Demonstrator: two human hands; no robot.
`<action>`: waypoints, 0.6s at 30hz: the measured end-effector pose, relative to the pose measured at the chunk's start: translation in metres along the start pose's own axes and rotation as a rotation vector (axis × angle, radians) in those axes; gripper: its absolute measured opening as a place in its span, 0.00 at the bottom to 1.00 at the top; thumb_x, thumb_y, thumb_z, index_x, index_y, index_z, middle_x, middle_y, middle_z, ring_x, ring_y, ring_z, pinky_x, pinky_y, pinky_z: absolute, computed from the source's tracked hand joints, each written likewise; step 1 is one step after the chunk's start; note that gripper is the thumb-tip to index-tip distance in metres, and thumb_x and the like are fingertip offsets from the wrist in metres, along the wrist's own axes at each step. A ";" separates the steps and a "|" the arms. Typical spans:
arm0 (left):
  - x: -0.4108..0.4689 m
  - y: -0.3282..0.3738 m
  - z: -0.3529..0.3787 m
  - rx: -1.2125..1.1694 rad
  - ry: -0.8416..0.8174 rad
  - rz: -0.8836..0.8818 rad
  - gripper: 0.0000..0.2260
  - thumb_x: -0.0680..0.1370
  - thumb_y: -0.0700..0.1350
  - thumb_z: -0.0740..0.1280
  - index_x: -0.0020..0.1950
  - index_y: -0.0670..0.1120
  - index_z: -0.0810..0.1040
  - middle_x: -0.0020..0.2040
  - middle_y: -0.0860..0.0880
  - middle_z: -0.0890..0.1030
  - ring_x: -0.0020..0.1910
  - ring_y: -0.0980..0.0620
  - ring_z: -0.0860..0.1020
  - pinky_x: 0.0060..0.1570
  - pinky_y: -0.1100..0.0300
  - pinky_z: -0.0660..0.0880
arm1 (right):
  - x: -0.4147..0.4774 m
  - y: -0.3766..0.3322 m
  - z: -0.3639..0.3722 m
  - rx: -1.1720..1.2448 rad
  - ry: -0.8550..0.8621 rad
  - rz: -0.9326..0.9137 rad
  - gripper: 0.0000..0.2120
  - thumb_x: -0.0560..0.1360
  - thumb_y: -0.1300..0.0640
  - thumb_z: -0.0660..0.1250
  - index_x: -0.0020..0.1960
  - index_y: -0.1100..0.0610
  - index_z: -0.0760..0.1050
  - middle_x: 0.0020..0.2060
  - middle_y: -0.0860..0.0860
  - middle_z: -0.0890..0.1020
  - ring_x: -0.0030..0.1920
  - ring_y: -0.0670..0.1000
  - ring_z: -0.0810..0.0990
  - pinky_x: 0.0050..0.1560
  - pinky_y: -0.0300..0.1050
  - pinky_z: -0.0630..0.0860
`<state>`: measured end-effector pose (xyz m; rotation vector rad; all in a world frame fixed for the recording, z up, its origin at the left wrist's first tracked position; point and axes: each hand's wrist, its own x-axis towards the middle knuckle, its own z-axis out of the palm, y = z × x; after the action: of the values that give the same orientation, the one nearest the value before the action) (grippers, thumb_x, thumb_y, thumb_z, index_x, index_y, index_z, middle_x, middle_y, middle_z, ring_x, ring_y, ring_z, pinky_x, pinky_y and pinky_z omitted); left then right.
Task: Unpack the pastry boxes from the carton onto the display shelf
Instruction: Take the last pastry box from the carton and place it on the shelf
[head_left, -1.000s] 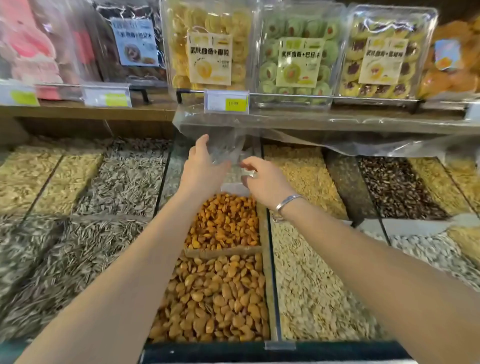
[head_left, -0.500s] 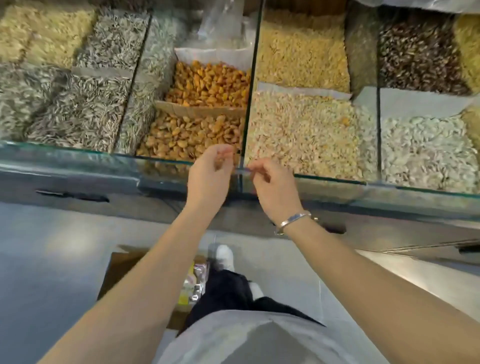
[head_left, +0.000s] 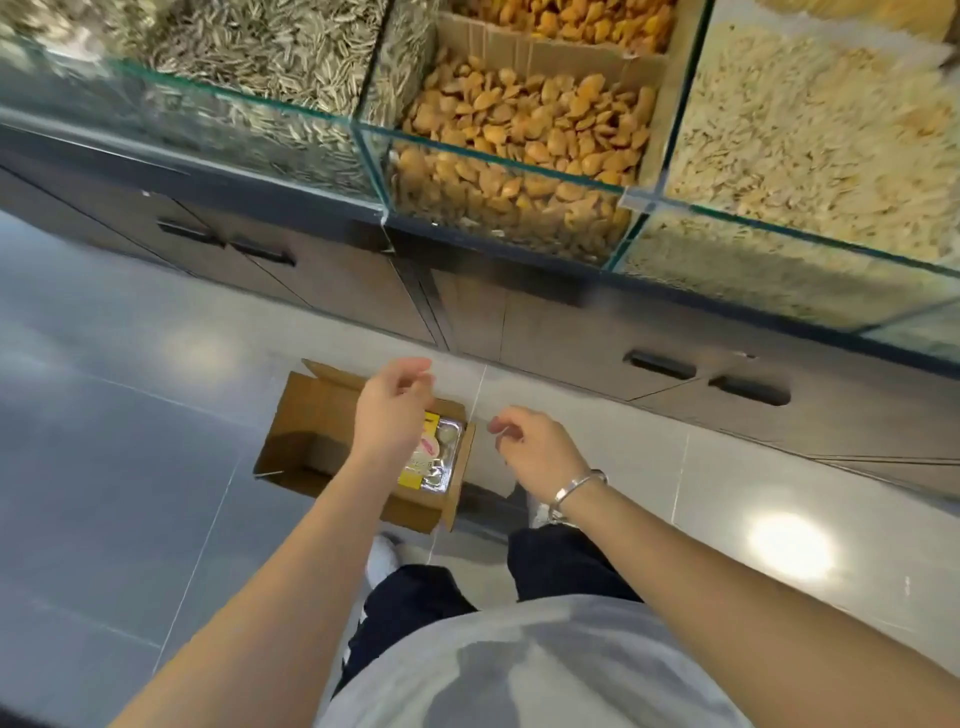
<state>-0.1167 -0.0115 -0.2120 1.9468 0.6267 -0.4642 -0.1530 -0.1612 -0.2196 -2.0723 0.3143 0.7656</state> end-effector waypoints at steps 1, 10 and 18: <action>0.005 -0.015 -0.012 0.019 -0.006 -0.024 0.11 0.79 0.43 0.61 0.61 0.49 0.75 0.51 0.50 0.79 0.43 0.56 0.76 0.41 0.65 0.72 | 0.003 -0.002 0.015 -0.013 -0.034 0.019 0.14 0.77 0.65 0.56 0.57 0.59 0.77 0.55 0.56 0.80 0.54 0.56 0.78 0.57 0.50 0.75; 0.065 -0.165 -0.124 0.161 -0.216 -0.273 0.14 0.79 0.41 0.62 0.65 0.43 0.73 0.54 0.45 0.78 0.48 0.49 0.75 0.43 0.61 0.70 | 0.056 -0.015 0.167 0.072 -0.004 0.317 0.14 0.77 0.65 0.56 0.58 0.61 0.76 0.58 0.59 0.78 0.57 0.58 0.77 0.60 0.50 0.73; 0.139 -0.260 -0.162 0.327 -0.217 -0.461 0.11 0.78 0.41 0.60 0.59 0.45 0.76 0.47 0.44 0.79 0.48 0.44 0.77 0.50 0.54 0.73 | 0.102 0.017 0.254 0.064 -0.067 0.495 0.11 0.76 0.61 0.58 0.54 0.57 0.76 0.56 0.57 0.79 0.56 0.59 0.78 0.61 0.53 0.73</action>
<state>-0.1567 0.2621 -0.4041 2.0105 0.9034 -1.1084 -0.1839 0.0412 -0.4022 -1.9216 0.8212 1.0972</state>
